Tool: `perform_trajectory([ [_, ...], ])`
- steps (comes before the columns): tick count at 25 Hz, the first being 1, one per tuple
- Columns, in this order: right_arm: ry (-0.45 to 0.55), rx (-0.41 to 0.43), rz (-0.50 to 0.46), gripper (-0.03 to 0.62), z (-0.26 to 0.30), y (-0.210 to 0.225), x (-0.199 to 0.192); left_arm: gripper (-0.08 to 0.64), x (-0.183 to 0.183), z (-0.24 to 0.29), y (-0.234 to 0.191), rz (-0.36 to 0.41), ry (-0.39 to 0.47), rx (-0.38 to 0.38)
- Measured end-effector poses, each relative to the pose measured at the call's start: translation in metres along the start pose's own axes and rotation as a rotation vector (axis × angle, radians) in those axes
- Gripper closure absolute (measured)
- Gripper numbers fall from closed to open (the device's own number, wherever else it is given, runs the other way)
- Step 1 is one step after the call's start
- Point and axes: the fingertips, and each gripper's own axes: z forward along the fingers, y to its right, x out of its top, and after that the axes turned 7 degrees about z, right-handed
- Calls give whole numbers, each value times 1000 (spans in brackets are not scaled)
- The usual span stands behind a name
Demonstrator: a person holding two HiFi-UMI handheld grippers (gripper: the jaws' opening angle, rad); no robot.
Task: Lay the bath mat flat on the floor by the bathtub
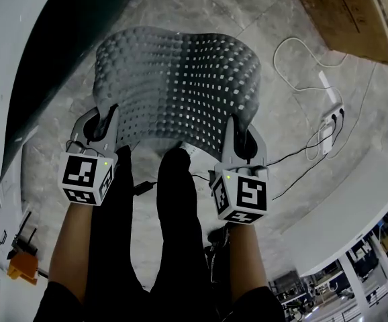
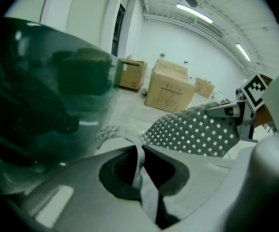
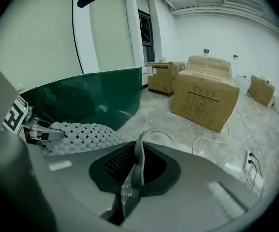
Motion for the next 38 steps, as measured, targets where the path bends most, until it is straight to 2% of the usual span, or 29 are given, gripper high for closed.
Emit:
perform_trajectory([
  [10, 24, 24, 7, 548, -94, 8, 60, 546, 74, -70, 37, 63, 0, 19],
  [16, 35, 24, 0, 548, -116, -6, 78, 546, 87, -99, 31, 70, -1, 36],
  [19, 34, 31, -12, 548, -126, -16, 78, 546, 79, -110, 27, 62, -8, 50],
  [25, 12, 43, -17, 548, -94, -2, 51, 546, 55, -85, 25, 69, -27, 61],
  [33, 37, 34, -33, 548, -93, -4, 58, 546, 63, -87, 17, 80, -19, 65],
  [38, 28, 22, -38, 548, -88, -5, 46, 546, 51, -84, 9, 99, -24, 62],
])
